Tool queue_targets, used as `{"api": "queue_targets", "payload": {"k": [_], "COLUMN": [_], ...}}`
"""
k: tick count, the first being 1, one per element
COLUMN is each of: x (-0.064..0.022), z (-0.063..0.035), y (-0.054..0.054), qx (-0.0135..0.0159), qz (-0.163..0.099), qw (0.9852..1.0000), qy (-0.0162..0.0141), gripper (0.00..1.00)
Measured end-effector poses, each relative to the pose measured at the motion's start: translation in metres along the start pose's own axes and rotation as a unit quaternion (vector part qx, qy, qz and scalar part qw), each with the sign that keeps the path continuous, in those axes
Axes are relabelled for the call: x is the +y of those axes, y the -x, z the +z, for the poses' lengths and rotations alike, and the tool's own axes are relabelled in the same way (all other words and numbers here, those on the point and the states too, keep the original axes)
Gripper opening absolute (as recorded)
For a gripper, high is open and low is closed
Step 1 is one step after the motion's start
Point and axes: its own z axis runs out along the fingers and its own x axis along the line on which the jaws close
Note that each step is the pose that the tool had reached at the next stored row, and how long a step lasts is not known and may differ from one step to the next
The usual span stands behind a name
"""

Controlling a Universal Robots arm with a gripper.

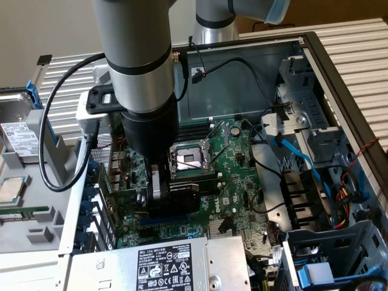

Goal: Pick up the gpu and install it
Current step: 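Insert the gpu into the slot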

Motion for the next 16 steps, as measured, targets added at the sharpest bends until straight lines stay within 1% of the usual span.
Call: {"api": "queue_targets", "payload": {"k": [13, 16], "x": [-0.0009, -0.0008], "z": [0.0000, 0.0003], "y": [-0.0010, -0.0010], "qx": [0.0000, -0.0005], "qz": [0.003, 0.003], "qw": [1.0000, 1.0000], "qy": [-0.0001, -0.0001], "gripper": [0.27, 0.27]}}
